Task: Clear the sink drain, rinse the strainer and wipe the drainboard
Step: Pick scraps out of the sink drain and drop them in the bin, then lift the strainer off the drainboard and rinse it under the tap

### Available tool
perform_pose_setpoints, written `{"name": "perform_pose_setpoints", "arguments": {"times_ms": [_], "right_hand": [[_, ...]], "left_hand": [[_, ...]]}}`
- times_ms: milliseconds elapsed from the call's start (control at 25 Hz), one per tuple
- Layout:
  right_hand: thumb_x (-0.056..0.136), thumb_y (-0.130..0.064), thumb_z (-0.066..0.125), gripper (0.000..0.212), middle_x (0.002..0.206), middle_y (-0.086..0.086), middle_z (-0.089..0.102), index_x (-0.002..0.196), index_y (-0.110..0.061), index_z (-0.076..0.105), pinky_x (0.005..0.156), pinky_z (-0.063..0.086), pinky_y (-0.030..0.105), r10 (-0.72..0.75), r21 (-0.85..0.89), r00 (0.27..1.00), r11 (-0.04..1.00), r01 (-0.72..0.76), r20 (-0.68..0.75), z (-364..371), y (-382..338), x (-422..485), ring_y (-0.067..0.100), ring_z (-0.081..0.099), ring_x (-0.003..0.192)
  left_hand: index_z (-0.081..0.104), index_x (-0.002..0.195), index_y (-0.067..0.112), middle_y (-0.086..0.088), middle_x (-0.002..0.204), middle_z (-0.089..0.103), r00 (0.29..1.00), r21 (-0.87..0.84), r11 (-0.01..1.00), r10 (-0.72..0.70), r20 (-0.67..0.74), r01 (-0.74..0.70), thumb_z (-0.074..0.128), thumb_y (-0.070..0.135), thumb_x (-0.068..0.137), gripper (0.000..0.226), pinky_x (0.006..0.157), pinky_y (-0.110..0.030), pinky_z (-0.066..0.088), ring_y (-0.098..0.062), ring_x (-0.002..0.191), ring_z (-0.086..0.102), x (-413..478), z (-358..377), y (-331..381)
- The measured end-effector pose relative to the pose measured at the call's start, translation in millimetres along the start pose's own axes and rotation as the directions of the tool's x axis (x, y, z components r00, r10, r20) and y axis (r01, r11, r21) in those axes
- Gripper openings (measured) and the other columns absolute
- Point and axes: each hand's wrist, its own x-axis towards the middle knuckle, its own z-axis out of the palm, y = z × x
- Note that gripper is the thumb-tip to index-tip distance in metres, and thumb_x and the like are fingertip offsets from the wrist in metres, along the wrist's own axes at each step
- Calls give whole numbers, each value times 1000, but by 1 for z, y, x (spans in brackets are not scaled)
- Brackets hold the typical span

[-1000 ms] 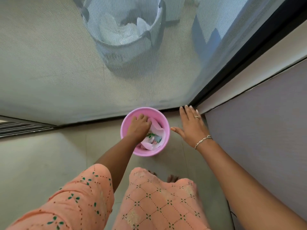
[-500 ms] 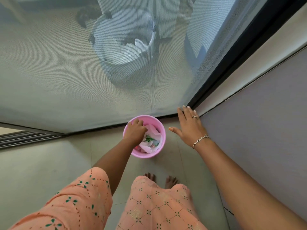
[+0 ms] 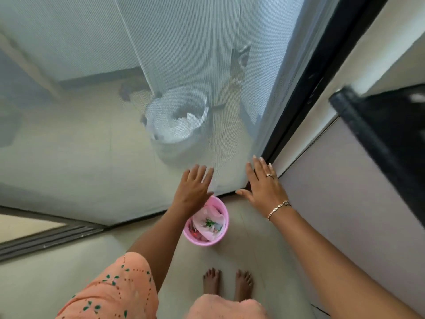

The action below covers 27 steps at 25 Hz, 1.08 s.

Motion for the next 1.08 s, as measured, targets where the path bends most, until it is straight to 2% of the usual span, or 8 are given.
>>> {"name": "perform_pose_setpoints", "arguments": {"times_ms": [40, 120, 240, 400, 600, 880, 960, 1080], "right_hand": [[89, -55, 37, 80, 156, 18, 0, 146, -7, 6, 118, -4, 41, 8, -15, 1000, 1000, -8, -30, -18, 0, -2, 30, -2, 145], [90, -54, 37, 81, 156, 18, -2, 146, -8, 4, 118, -4, 41, 21, -40, 996, 999, -24, -90, -53, 0, -7, 31, -3, 145], [90, -54, 36, 81, 156, 19, -1, 146, -7, 3, 118, -2, 42, 58, -61, 984, 996, -69, -169, -101, 2, -13, 32, -2, 145], [90, -55, 33, 81, 156, 20, -4, 146, -8, 0, 118, -4, 43, 131, -94, 945, 982, -166, -300, -159, 12, -24, 33, -3, 145], [89, -58, 30, 81, 156, 19, -5, 146, -10, -1, 118, -2, 44, 240, -67, 897, 957, -284, -372, -199, 30, -45, 33, -4, 145], [89, -59, 31, 80, 156, 19, -1, 146, -9, 5, 118, -1, 44, 406, -3, 814, 894, -448, -416, -211, 75, -111, 32, -2, 145], [89, -59, 30, 80, 156, 18, -1, 147, -9, 4, 118, 1, 44, 475, 23, 775, 858, -513, -417, -209, 92, -135, 31, -1, 145], [89, -58, 31, 80, 156, 18, 1, 147, -10, 4, 118, 1, 44, 565, 44, 715, 796, -604, -411, -207, 124, -178, 31, 0, 145]], "left_hand": [[18, 143, 11, -18, 149, 29, 1000, -51, 999, 18, 11, -18, 50, 45, 87, 73, 112, -46, 22, -34, 139, 22, 8, -21, 1], [6, 145, 13, -17, 155, 11, 998, -80, 995, 65, -8, -66, 43, 47, 89, 75, 117, -47, 3, -34, 144, 2, 21, -60, 5], [0, 145, 16, -13, 156, 0, 985, -54, 988, 136, -107, -142, 37, 55, 88, 78, 115, -45, -9, -32, 143, -9, 30, -109, 11], [-6, 144, 21, -5, 153, -12, 952, -76, 974, 189, -242, -213, 30, 62, 86, 80, 117, -44, -7, -27, 138, -22, 41, -167, 20], [-20, 139, 27, -1, 151, -22, 926, -126, 949, 246, -286, -291, 20, 63, 87, 76, 115, -36, -13, -19, 136, -31, 61, -215, 51], [-19, 137, 27, 2, 149, -21, 875, -198, 878, 362, -320, -435, 22, 62, 88, 73, 117, -37, -11, -18, 138, -25, 80, -241, 137], [-21, 137, 27, 2, 148, -22, 861, -185, 862, 407, -303, -473, 25, 61, 88, 74, 116, -37, -13, -18, 136, -27, 85, -244, 164], [-14, 142, 21, -2, 152, -15, 828, -195, 818, 477, -295, -541, 28, 59, 89, 78, 113, -37, -14, -18, 135, -26, 94, -250, 212]]}}
